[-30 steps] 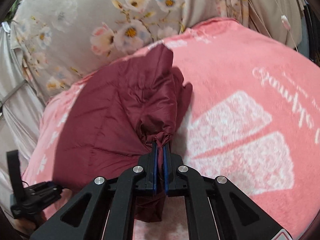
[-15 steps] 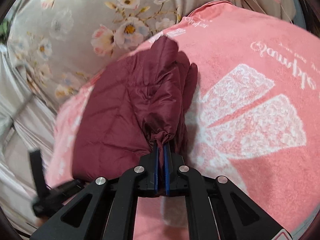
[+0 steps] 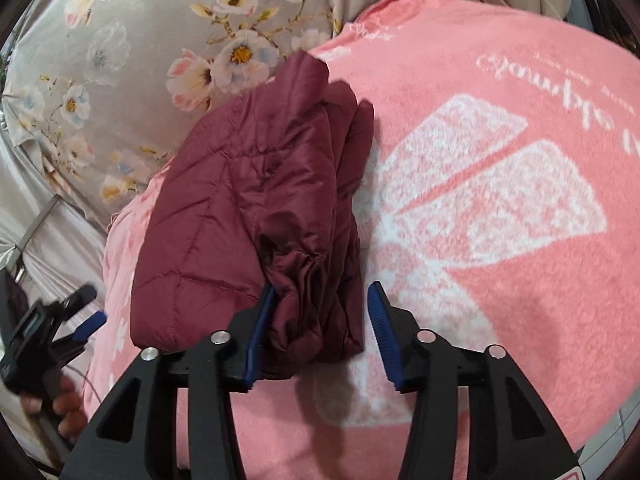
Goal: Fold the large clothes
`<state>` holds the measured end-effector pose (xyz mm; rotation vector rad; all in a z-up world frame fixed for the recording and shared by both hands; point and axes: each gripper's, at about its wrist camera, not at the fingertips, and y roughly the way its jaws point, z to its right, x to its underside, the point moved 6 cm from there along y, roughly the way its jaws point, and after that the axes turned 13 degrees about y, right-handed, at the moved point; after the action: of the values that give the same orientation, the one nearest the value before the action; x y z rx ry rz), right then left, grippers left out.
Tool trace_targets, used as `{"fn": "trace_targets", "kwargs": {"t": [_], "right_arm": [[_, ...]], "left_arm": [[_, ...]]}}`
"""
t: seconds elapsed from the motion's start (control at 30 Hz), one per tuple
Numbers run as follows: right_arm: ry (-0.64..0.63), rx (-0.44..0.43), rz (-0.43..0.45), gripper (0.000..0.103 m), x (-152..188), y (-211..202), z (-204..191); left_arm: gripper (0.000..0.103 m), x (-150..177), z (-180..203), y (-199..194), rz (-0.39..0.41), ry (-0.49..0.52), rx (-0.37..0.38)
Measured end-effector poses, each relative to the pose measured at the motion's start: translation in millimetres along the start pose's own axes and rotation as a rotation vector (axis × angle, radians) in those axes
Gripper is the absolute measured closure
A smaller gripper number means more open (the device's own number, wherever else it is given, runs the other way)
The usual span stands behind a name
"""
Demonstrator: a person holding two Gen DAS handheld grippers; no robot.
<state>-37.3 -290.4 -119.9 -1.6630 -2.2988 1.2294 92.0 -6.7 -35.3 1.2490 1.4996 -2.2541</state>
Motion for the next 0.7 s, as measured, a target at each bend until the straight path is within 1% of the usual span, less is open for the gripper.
{"fn": "trace_targets", "kwargs": {"t": [0.03,0.07,0.1,0.13,0.17,0.23,0.27,0.37,0.4,0.47,0.53,0.57,0.63,0.7], "right_arm": [[0.011,-0.011,-0.015,0.049,2,3,1],[0.019,-0.024,-0.029,0.049,3,6,1],[0.020,-0.037,-0.050,0.050,3,12,0],[0.015,-0.046,-0.058,0.056,0,15,-1],[0.006,-0.058,-0.069,0.069,-2,19,-3],[-0.038,-0.050,-0.065,0.081,-13,24,-11],[-0.070,-0.033,-0.045,0.086,-19,23,-16],[-0.178,0.021,0.064,0.089,-42,16,-35],[-0.206,0.031,0.080,0.089,-48,17,-40],[-0.235,0.061,0.058,0.089,-51,32,-40],[-0.242,0.071,0.032,0.088,-50,44,-35],[-0.254,0.075,0.037,0.087,-50,43,-36],[-0.252,0.057,0.056,0.084,-54,33,-42],[-0.227,0.008,0.087,0.084,-60,17,-49]], "left_arm": [[0.024,-3,-4,14,-0.003,-0.033,0.016],[0.024,-3,-6,28,-0.018,-0.057,0.039],[0.024,2,-7,50,-0.059,-0.084,0.074],[0.025,8,-5,65,-0.090,-0.109,0.098],[0.025,13,-5,74,-0.103,-0.134,0.124],[0.035,23,-3,81,-0.113,-0.181,0.175],[0.042,25,1,81,-0.117,-0.195,0.206],[0.053,31,13,72,-0.120,-0.184,0.196],[0.056,35,21,70,-0.129,-0.186,0.204],[0.057,44,30,72,-0.139,-0.186,0.195],[0.056,46,27,76,-0.118,-0.187,0.154],[0.056,45,25,78,-0.113,-0.196,0.147],[0.056,40,24,78,-0.108,-0.198,0.127],[0.056,33,26,75,-0.097,-0.137,0.067]]}}
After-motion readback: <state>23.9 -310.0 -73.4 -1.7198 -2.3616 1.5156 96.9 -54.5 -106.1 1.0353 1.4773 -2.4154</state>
